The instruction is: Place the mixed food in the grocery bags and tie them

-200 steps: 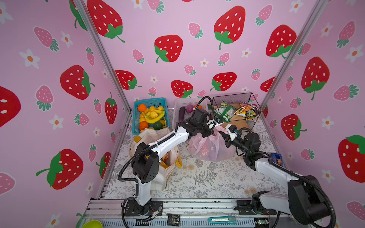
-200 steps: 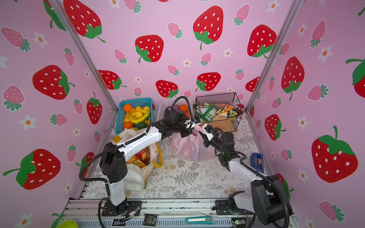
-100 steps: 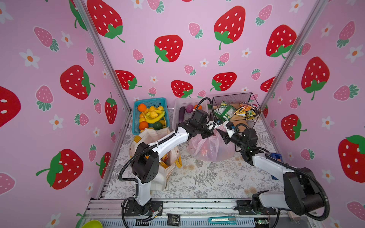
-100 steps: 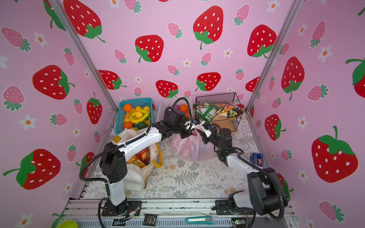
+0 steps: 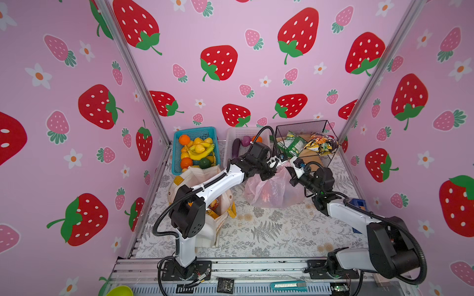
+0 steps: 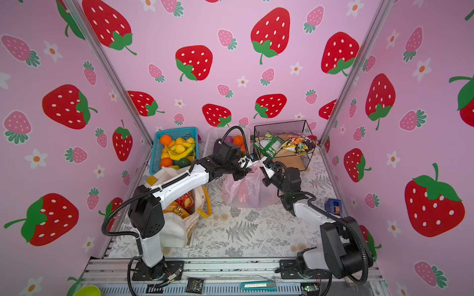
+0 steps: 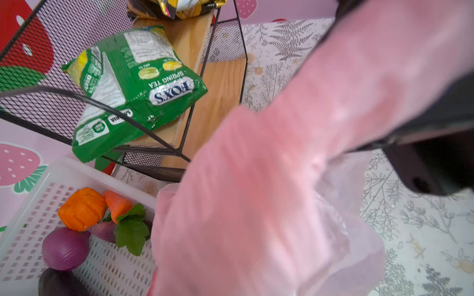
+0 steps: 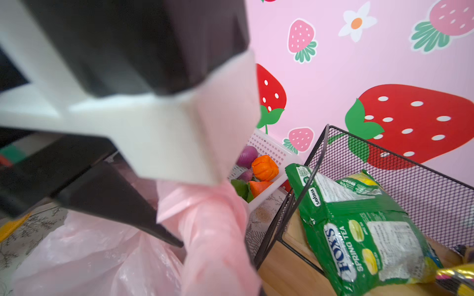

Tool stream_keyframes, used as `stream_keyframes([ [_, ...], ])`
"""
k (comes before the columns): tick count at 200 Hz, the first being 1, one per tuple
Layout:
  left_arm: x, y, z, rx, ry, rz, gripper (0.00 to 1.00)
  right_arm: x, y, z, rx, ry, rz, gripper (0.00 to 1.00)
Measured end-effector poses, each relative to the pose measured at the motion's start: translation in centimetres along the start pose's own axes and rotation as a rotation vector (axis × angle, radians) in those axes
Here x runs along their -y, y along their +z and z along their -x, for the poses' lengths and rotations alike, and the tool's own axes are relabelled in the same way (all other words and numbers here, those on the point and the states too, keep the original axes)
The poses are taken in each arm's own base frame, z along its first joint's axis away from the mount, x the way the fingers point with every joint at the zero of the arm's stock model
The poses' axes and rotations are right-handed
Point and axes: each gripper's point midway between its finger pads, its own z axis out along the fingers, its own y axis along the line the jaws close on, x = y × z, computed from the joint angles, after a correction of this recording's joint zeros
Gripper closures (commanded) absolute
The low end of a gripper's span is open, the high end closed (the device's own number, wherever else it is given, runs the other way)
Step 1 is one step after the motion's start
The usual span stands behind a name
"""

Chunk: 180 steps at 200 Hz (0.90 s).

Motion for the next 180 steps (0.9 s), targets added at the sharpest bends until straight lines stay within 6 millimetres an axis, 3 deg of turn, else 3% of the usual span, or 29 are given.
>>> stream_keyframes([
  [27,-0.2,-0.3,-0.3,-0.009,-0.039,-0.015,0.99,0.4,-0.2,0.4,0.028,-0.011,-0.041,1.00],
  [82,1.4,-1.8,0.9,0.034,-0.167,-0.101,1.00,0.4,-0.4,2.0,0.095,0.006,-0.113,1.00],
  [125,4.5,-4.2,2.6,0.096,-0.283,-0.191,1.00,-0.2,-0.6,2.7,0.140,0.049,-0.114,1.00],
  [180,9.4,-3.7,4.6,0.137,-0.344,-0.312,1.00,-1.2,-1.7,2.4,0.148,0.078,-0.051,1.00],
])
